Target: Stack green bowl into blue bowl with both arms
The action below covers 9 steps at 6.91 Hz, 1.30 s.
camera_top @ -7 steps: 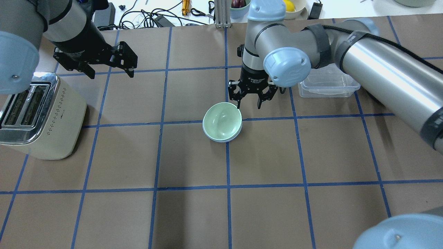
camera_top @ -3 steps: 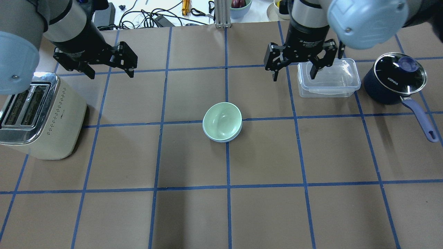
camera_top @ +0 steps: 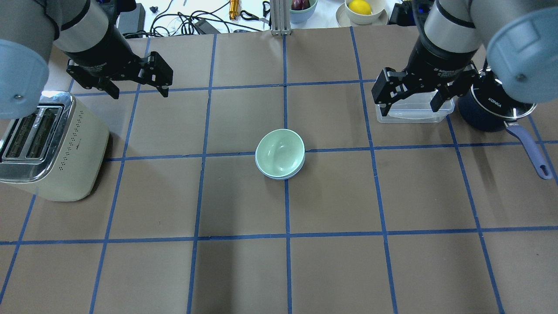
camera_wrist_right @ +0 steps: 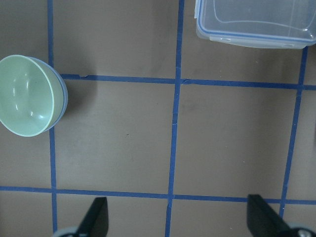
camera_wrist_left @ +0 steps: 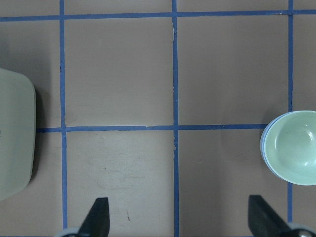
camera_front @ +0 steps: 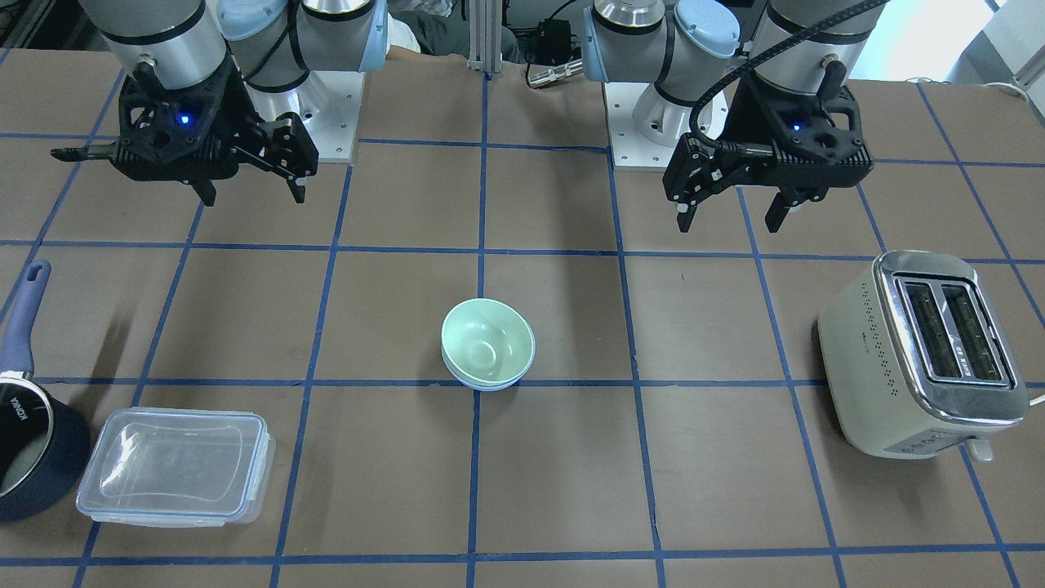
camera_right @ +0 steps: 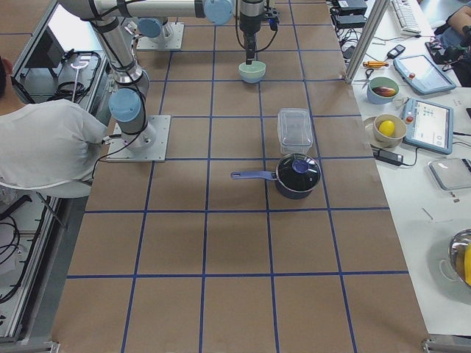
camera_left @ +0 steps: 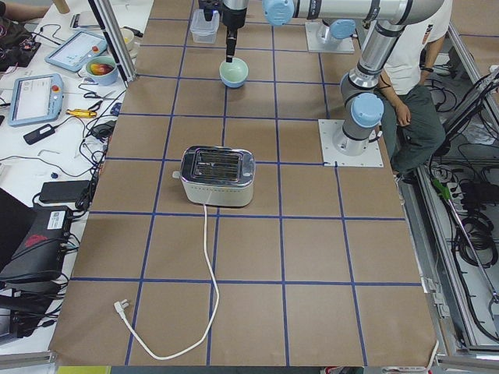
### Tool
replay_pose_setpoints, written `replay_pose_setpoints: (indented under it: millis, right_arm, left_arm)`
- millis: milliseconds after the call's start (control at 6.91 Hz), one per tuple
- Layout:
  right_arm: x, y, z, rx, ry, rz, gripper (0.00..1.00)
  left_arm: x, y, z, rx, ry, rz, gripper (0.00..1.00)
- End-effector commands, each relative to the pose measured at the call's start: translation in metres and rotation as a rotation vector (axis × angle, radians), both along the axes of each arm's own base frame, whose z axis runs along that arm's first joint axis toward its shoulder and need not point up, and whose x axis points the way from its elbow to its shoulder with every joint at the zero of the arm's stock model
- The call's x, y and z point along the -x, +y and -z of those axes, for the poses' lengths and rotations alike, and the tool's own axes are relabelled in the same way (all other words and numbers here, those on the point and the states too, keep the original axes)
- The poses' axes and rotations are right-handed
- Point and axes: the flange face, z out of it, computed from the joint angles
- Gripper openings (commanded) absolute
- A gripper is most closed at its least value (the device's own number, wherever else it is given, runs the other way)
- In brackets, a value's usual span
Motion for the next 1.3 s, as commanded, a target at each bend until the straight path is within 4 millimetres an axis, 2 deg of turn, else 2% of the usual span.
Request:
replay_pose_setpoints:
  millis: [0, 289, 1158]
  right_arm:
    - [0.0051, 0.0029, -0.0133, 0.055, 0.001, 0.016, 1.00]
    - [0.0048, 0.0082, -0.0229, -0.005, -0.003, 0.074, 1.00]
    - [0.0045, 0.0092, -0.0203, -0.013, 0.002, 0.074, 1.00]
  left_arm:
    - [0.0001, -0.0003, 0.0007, -0.002, 0.001, 0.000, 1.00]
    - [0.0000, -0.0002, 0.0015, -0.003, 0.000, 0.000, 1.00]
    - [0.0001, -0.0002, 0.0015, -0.003, 0.001, 0.000, 1.00]
